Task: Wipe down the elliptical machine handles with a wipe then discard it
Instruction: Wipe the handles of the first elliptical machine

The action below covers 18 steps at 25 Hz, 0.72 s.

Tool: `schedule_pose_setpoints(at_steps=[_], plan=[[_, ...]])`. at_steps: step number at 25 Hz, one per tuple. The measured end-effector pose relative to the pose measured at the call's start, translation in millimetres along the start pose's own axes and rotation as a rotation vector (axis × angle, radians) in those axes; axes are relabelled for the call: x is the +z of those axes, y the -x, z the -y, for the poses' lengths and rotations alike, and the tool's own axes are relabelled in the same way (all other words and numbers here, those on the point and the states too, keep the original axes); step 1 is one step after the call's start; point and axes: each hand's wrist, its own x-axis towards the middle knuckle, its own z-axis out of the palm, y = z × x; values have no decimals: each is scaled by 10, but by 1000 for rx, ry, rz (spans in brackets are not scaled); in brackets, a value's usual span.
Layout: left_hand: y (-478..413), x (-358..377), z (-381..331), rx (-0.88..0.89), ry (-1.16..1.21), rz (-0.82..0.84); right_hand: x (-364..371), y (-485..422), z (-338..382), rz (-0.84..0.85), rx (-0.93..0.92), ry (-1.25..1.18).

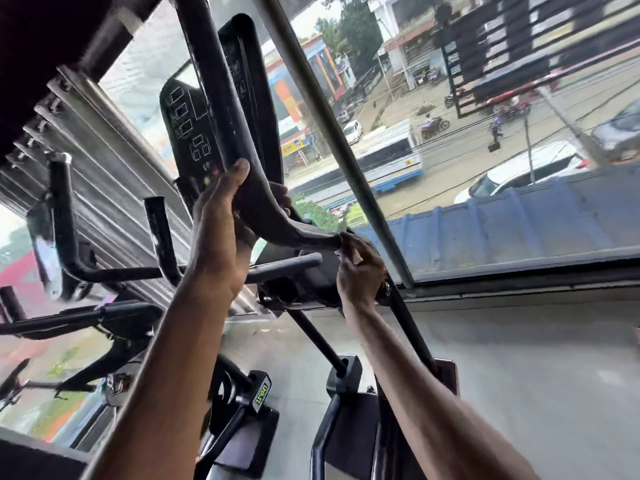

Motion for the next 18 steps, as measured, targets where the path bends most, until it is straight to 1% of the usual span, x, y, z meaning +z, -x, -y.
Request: schedule_pose_setpoints(at_steps=[2,3,5,8,10,13,18], plan=[[-4,-72,17,-23,1,55,91,150,-3,-63,15,-46],[2,-99,14,-29,-10,78,126,171,-4,-104,58,-53],[8,-142,6,-58,-7,125,154,215,58,-153,202,-154],[-46,-192,3,-97,35,150,224,322,167,-196,258,-277],[-77,-225,13,-96,62,157,297,390,211,-226,268,-324],[-82,-266,14,-66,69,224,332,456,275,-291,298,-332],[-104,-296,30,-61,58,264,381,573,374,-270,214,-359]])
